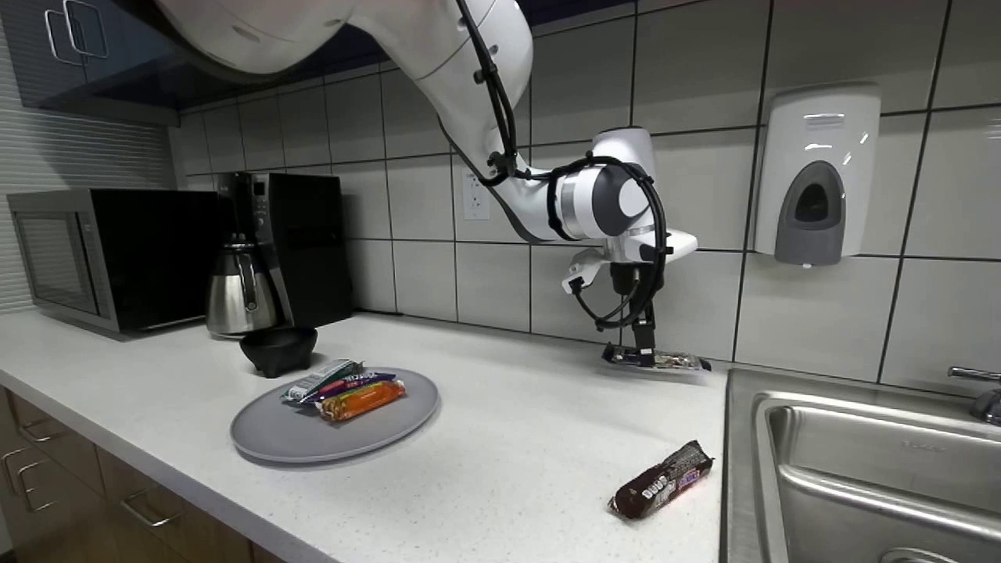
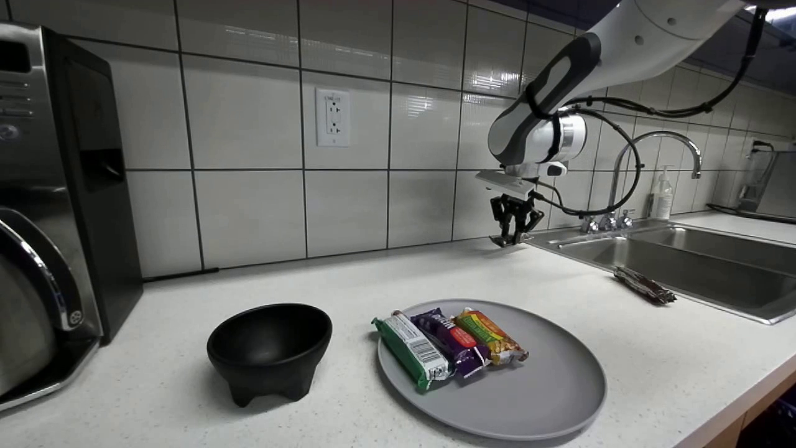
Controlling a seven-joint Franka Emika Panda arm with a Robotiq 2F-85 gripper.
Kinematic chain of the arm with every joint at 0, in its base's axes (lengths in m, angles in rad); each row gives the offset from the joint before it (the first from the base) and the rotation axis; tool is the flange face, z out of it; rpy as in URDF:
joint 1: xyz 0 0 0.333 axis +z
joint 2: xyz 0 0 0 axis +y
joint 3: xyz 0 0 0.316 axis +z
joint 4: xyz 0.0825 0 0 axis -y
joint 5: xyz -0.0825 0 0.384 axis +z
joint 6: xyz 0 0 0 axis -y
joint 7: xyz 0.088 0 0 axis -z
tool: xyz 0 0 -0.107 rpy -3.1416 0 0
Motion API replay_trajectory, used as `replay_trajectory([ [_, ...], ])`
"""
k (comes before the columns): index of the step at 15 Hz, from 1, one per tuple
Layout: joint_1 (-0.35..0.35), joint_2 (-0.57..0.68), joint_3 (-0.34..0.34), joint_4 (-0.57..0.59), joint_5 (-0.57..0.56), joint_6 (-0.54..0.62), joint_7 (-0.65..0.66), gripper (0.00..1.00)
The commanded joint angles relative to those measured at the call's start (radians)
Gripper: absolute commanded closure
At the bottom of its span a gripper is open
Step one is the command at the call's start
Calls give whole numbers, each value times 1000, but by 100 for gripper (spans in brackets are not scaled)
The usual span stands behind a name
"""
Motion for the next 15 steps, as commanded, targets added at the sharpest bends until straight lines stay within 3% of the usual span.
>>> replay_trajectory([
  [1,24,-99,3,-99,-25,-23,-10,92],
  [15,116,-402,11,-487,-98,10,-3,92],
])
